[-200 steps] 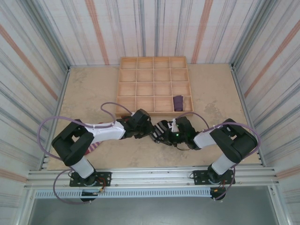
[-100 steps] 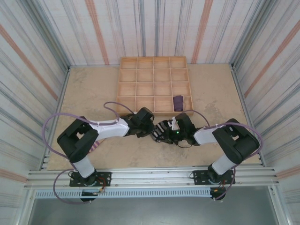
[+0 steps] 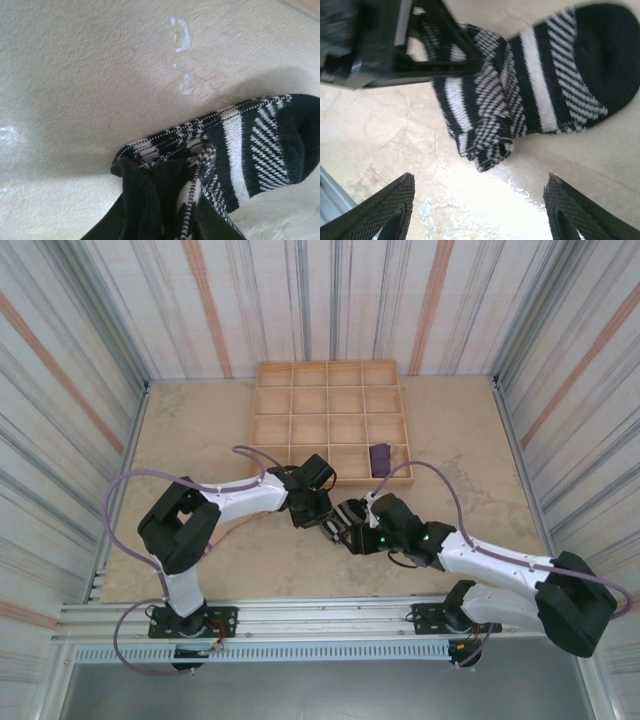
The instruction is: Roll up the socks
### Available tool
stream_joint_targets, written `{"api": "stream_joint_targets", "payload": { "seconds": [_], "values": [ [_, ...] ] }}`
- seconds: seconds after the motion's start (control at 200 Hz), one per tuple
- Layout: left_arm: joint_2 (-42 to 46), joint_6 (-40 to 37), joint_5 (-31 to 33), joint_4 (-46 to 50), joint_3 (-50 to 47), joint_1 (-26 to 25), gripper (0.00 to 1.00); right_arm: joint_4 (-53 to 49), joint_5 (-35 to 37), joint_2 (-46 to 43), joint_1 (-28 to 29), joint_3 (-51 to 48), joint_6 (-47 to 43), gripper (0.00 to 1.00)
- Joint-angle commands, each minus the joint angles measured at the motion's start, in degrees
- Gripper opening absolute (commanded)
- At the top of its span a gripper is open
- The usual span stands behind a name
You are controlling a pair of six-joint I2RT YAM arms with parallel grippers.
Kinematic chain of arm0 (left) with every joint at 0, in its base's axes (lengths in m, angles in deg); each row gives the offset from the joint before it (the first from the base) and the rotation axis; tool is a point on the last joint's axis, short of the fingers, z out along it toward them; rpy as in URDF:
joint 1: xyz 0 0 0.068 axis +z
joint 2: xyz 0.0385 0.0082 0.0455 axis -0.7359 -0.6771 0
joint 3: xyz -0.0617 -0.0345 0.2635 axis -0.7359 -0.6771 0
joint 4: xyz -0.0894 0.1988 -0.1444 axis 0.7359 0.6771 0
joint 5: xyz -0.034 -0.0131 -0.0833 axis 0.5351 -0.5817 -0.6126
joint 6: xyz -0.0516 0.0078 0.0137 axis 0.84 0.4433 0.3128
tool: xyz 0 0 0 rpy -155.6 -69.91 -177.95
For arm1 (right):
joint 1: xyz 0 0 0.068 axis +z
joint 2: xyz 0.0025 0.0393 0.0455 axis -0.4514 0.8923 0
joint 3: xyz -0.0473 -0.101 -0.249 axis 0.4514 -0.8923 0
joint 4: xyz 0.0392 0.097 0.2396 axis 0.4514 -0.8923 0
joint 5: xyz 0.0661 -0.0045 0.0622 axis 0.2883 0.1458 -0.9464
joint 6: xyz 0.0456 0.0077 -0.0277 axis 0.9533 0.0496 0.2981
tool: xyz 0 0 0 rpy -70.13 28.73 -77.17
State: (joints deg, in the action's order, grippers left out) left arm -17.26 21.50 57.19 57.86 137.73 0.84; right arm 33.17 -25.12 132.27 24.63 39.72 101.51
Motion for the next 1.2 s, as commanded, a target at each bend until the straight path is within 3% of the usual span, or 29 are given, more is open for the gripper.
{"api": "stream_joint_targets", "payload": {
  "seconds": [0.0,0.19,0.436,0.701,0.817,0.937,1.012,1.142,1.197],
  "values": [
    [-1.91,-2.21,-1.52,9.48,0.53,0.43,0.04,-1.69,18.29,-1.1,6.3,-0.94,-9.06,0.73],
    [-3.27,-2.45,-3.4,9.76,1.15,0.58,0.04,7.98,30.83,3.45,15.71,-1.06,-17.36,0.75],
    [-3.0,-1.99,-4.45,8.17,-0.09,0.93,0.05,18.18,33.97,15.09,18.05,1.11,-23.27,0.75],
    [-3.18,-1.98,-6.18,6.95,-0.46,1.2,0.06,23.87,36.94,25.08,19.19,1.56,-22.15,0.74],
    [-3.14,-2.01,-6.41,6.83,-0.48,1.2,0.07,22.81,38.1,28.5,19.46,2.65,-20.24,0.6],
    [-2.18,-1.75,-6.19,6.47,-1.35,1.36,0.13,20.17,36.8,28.29,19.56,2.6,-16.63,0.27],
    [-1.12,-1.29,-6.05,5.53,-2.27,1.46,0.2,18.89,34.75,26.91,19.41,1.86,-14.08,0.12],
    [0.45,-0.97,-5.67,4.62,-2.83,1.54,0.33,16.24,29.24,25.29,18.01,0.58,-9.39,0.0],
    [1.24,-0.75,-5.79,4.18,-3.11,1.54,0.43,16.04,26.94,24.68,17.17,-0.44,-7.11,0.0]
  ]
}}
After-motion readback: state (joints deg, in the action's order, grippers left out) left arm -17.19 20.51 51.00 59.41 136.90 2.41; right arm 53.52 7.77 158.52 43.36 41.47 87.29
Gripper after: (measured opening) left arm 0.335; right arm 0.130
